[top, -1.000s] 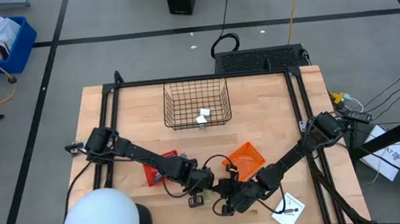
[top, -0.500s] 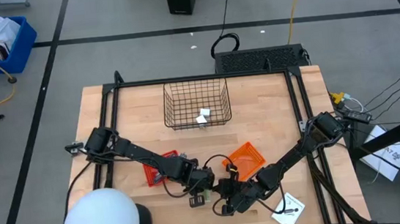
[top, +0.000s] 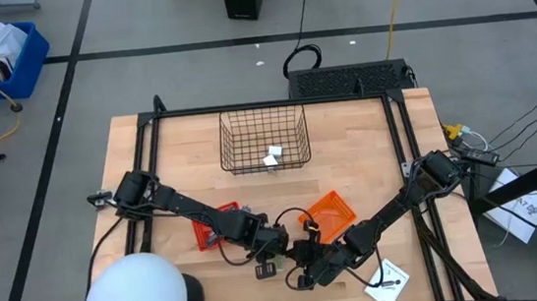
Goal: Pick and place items into bin
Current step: Put the top card reader box into the orange basket
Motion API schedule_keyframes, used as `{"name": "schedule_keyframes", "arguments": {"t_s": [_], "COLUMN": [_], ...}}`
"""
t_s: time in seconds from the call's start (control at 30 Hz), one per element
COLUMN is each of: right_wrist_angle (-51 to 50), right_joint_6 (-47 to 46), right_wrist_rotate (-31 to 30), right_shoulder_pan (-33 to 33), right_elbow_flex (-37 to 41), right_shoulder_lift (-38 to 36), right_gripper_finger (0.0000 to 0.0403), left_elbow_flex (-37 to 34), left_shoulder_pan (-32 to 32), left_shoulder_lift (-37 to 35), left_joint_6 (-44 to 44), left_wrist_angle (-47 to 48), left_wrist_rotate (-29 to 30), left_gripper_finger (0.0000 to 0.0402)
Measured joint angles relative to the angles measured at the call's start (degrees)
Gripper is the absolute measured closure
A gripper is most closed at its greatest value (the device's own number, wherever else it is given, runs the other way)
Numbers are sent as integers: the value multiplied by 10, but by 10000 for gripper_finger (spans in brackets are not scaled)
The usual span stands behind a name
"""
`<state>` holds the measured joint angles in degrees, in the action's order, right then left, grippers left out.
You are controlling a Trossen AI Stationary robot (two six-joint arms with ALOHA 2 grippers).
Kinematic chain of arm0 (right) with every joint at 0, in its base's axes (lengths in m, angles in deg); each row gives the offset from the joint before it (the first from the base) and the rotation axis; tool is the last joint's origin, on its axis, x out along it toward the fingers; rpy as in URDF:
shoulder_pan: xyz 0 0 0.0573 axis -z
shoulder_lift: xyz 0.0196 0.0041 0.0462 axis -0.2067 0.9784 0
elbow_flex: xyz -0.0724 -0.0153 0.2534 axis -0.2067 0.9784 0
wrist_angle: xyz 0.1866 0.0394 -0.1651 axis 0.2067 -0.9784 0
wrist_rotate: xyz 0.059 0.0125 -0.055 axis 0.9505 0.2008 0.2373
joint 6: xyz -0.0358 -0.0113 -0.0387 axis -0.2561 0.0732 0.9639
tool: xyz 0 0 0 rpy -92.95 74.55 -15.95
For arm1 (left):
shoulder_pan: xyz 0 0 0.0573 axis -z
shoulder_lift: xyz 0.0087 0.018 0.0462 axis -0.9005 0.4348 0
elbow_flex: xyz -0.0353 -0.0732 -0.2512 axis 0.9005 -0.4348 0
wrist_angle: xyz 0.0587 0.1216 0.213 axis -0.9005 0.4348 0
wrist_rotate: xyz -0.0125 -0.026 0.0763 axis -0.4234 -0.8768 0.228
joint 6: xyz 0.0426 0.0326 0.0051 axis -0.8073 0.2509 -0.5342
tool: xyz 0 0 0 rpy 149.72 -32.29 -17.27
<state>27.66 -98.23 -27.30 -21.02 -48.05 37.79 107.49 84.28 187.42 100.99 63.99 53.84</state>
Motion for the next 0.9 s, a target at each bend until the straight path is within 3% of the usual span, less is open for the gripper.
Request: {"name": "schedule_keyframes", "arguments": {"t_s": [0.53, 0.9], "right_wrist_angle": [0, -80], "right_joint_6": [1, -1], "right_wrist_rotate": [0, 0], "right_shoulder_pan": [0, 0], "right_elbow_flex": [0, 0], "right_shoulder_lift": [0, -31], "right_gripper_finger": [403, 403], "left_elbow_flex": [0, 0], "left_shoulder_pan": [1, 2], "left_shoulder_lift": [0, 0], "left_joint_6": [-4, -35], "left_wrist_angle": [0, 22], "left_wrist_rotate": [0, 11], "left_gripper_finger": [355, 355]}}
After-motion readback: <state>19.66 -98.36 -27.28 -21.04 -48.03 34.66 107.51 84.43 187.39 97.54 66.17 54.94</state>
